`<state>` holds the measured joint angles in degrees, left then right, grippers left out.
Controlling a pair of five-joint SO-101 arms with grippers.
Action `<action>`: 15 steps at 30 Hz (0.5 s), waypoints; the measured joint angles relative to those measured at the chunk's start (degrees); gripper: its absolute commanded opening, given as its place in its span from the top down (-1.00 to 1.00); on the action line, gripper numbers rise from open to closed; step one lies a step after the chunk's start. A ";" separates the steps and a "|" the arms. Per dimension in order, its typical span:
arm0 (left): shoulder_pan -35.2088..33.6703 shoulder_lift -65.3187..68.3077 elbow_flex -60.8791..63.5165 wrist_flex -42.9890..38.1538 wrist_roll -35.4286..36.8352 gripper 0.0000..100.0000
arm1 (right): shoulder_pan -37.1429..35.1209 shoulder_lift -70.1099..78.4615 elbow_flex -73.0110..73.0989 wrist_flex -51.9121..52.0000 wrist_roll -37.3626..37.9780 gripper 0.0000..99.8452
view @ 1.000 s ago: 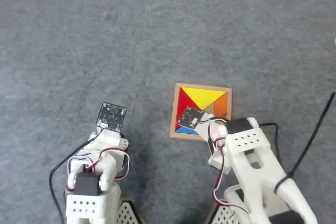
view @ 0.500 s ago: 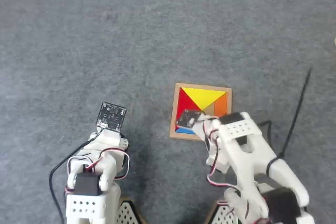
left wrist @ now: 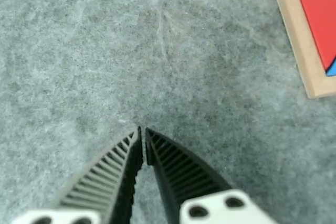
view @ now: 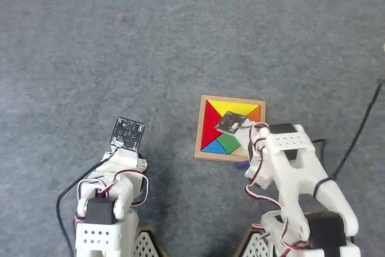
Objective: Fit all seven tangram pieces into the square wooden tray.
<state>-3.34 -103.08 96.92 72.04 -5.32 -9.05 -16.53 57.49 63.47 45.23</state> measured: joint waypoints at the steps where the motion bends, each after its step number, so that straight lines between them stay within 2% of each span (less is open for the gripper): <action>1: 0.00 0.00 0.00 0.00 0.00 0.97 | 0.26 0.00 -0.09 -0.35 0.00 0.76; 6: 0.00 0.00 0.00 0.00 0.00 0.97 | 1.85 0.00 -0.18 -0.53 -0.09 1.00; 10: 0.00 0.00 0.00 0.00 0.00 0.97 | 2.37 0.88 -0.18 -0.53 -0.09 0.98; 15: 0.00 0.00 0.00 0.00 0.00 0.97 | 3.69 0.88 -0.97 -0.18 -3.87 0.98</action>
<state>-3.34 -103.08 96.92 72.04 -5.32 -5.36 -15.65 56.53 63.30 41.36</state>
